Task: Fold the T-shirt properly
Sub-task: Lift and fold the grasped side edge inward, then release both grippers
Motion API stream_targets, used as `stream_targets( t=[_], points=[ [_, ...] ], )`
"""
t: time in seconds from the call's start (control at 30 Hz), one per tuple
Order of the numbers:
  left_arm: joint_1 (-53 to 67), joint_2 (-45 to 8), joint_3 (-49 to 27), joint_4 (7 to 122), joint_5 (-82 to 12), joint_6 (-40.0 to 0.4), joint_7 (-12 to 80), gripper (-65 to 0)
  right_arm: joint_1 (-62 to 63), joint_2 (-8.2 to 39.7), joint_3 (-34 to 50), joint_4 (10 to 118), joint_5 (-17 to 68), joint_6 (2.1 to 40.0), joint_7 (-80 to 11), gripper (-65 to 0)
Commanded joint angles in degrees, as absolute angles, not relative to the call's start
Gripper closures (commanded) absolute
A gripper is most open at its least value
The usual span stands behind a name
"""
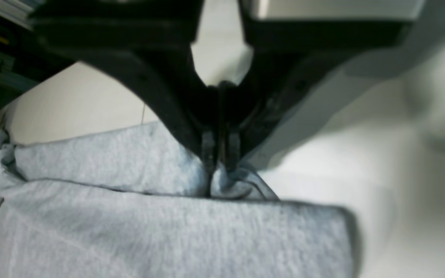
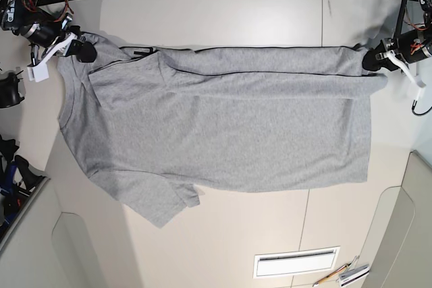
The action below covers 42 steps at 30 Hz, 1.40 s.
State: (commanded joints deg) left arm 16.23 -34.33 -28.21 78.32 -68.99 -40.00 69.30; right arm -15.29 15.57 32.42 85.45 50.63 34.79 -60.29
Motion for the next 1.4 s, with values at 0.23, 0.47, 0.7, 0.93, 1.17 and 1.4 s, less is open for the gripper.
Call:
stream_targets(
  t=[0.23, 0.47, 0.7, 0.93, 1.17, 1.4],
  points=[
    [22.2, -35.6, -33.4, 78.3, -74.3, -40.0, 70.7, 0.0, -20.1, 15.6, 32.4, 92.1, 50.6, 34.8, -60.5, 0.0],
    [26.2, -35.6, -38.9, 78.4, -82.5, -40.0, 76.1, 0.0, -23.6, 15.6, 32.6, 94.6, 50.6, 34.8, -60.7, 0.0],
    [28.7, -35.6, -39.0, 78.7, -82.5, -40.0, 76.3, 0.0, -24.7, 15.8, 32.7, 94.8, 50.6, 34.8, -62.5, 0.0],
    [31.1, -35.6, -39.1, 81.6, -82.5, -40.0, 77.0, 0.0, -25.3, 17.8, 33.2, 94.8, 52.7, 34.7, -65.0, 0.0],
    [31.8, -35.6, -39.9, 83.5, -82.4, -40.0, 77.0, 0.0, -28.1, 18.1, 33.4, 94.8, 53.4, 34.8, -64.9, 0.0],
    [31.8, -35.6, -40.2, 83.5, -81.6, -40.0, 77.0, 0.0, -29.1, 18.1, 33.6, 94.8, 53.4, 34.7, -64.9, 0.0]
  ],
)
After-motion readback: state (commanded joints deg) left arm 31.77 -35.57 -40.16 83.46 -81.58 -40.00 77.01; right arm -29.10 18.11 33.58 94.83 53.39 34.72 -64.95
